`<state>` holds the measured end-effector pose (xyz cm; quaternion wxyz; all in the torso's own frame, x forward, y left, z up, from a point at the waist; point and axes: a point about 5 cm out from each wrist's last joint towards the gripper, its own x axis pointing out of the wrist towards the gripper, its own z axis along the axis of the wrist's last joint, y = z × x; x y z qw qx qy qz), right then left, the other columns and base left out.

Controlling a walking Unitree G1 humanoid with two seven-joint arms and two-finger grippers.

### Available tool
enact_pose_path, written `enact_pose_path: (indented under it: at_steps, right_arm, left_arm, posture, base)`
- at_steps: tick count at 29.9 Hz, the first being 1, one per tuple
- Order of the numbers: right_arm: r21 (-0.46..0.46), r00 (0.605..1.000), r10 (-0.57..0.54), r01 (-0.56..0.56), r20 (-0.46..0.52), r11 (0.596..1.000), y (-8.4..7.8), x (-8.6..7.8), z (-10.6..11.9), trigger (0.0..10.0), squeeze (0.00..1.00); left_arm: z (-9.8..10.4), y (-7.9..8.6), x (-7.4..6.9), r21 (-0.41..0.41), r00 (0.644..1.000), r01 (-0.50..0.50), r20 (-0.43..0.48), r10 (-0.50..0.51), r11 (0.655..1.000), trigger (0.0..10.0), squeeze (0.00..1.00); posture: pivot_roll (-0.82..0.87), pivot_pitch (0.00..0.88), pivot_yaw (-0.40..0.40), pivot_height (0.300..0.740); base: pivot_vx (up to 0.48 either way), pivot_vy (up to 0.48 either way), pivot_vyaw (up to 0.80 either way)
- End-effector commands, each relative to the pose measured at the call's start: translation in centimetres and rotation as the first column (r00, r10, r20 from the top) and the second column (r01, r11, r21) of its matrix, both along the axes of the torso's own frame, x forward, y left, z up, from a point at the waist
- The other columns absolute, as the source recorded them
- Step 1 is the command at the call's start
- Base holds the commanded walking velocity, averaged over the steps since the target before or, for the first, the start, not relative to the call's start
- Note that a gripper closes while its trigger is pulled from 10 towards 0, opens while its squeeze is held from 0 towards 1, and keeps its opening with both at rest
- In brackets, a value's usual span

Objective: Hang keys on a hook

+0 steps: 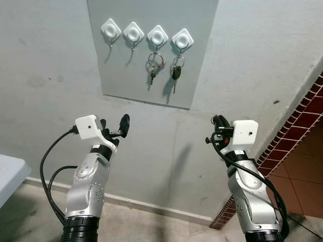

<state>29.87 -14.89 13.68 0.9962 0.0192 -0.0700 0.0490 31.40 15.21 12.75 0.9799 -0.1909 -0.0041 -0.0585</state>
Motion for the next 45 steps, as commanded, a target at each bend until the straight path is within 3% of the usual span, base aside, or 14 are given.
enact_pose_path:
  at_steps: [1,26,45]
  right_arm:
    - [0.001,1.0,-0.013,0.013,0.011,1.0,-0.25,-0.01,0.43,10.0,0.0]
    - [0.008,1.0,0.0,0.0,0.003,1.0,0.07,-0.27,0.26,10.0,0.0]
    - [0.015,1.0,0.004,-0.004,-0.002,1.0,0.39,-0.36,0.17,10.0,0.0]
  left_arm:
    - [0.41,-0.26,0.0,-0.001,1.0,0.007,0.008,-0.007,1.0,10.0,0.0]
    - [0.23,-0.27,-0.09,0.0,1.0,0.011,-0.007,-0.011,1.0,10.0,0.0]
    - [0.22,-0.36,-0.07,0.007,1.0,0.017,-0.012,-0.017,1.0,10.0,0.0]
  posture:
    - [0.02,0.012,-0.038,0.74]
    - [0.02,0.017,-0.036,0.74]
    - [0.02,0.012,-0.034,0.74]
  base:
    - [0.0,0.0,0.0]
    - [0.0,0.249,0.0]
    - [0.0,0.473,0.0]
